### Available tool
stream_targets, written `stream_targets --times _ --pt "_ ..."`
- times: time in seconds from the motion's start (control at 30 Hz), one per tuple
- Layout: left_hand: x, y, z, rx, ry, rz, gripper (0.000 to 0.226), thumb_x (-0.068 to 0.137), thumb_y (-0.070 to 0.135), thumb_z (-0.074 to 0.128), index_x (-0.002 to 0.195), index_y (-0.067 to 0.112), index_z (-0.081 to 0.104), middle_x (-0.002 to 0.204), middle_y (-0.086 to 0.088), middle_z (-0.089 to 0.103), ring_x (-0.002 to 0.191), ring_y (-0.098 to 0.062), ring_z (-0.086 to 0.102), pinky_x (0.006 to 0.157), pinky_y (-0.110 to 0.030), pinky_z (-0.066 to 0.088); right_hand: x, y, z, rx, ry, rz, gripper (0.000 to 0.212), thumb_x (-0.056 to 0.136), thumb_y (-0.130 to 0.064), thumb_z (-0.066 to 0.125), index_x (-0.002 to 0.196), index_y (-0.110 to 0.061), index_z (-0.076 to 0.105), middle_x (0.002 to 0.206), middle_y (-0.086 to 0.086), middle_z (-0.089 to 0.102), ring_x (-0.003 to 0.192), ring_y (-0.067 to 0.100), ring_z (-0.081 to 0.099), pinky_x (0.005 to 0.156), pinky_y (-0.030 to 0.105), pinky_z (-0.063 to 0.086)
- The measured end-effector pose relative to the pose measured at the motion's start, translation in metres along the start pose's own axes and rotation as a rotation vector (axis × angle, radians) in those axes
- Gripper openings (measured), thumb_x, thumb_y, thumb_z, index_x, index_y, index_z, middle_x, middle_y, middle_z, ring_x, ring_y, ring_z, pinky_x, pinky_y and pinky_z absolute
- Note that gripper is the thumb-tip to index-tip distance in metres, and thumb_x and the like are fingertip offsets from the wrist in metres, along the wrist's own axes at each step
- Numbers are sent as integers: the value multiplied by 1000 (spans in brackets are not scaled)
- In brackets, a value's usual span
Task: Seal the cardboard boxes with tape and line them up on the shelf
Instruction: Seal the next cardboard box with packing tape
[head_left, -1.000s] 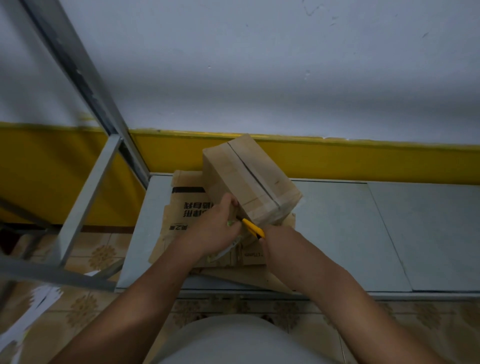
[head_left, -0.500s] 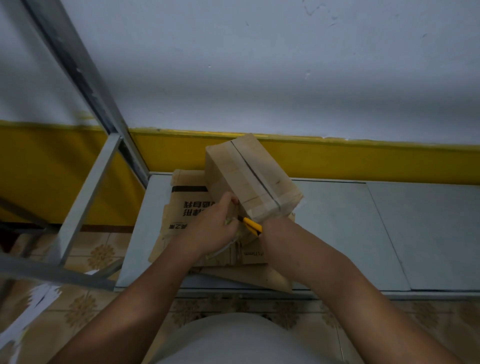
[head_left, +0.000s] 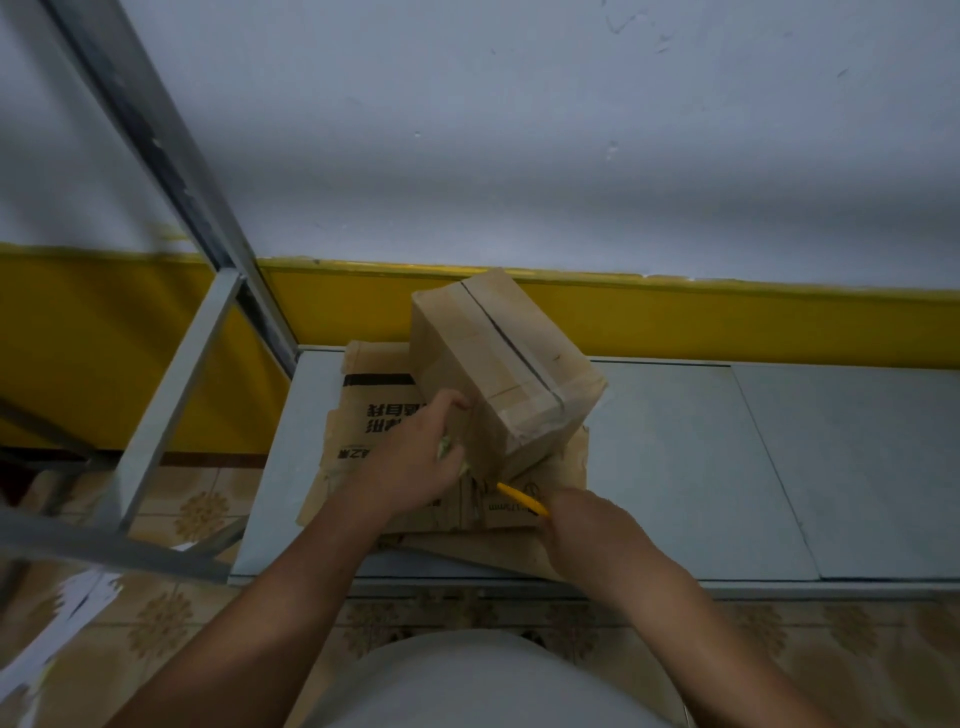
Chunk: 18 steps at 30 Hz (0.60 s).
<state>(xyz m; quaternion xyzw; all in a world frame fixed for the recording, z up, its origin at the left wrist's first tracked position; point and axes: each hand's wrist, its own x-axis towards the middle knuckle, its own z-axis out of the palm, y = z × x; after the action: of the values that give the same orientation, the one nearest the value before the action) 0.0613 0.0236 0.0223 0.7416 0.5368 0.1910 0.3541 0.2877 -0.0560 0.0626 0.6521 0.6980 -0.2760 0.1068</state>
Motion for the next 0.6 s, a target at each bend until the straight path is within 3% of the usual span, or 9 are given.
stream_targets --times 0.07,0.13,0.23,0.4,0.6 --pt "0 -6 -1 51 18 10 42 99 36 57 136 45 40 109 3 66 99 -19 67 76 -52 60 11 20 19 21 33 -19 26 104 -27 51 130 -25 55 111 3 61 97 20 60 76 32 45" --pt "1 -13 -2 147 73 69 42 102 33 60 139 39 42 111 7 62 93 -16 66 69 -44 59 28 43 34 19 82 -48 42 102 -33 56 143 -37 51 128 -2 61 116 21 54 87 34 39" --pt "0 -24 -9 277 149 132 46 99 28 68 140 33 47 101 14 54 81 -8 57 59 -29 48 53 65 48 48 203 -74 47 93 -29 67 135 -47 57 126 -12 64 118 19 51 87 34 29" --pt "-5 -61 -5 363 86 57 64 88 23 81 140 36 46 98 11 58 83 -9 58 66 -33 54 82 79 63 156 312 -67 46 87 -17 71 121 -48 66 121 -13 68 118 21 50 97 31 26" --pt "-12 -77 11 311 44 -19 64 85 21 84 135 35 47 99 10 60 85 -10 58 73 -36 56 91 83 86 242 386 -117 52 77 -4 75 116 -38 73 122 -9 71 115 26 60 102 42 46"
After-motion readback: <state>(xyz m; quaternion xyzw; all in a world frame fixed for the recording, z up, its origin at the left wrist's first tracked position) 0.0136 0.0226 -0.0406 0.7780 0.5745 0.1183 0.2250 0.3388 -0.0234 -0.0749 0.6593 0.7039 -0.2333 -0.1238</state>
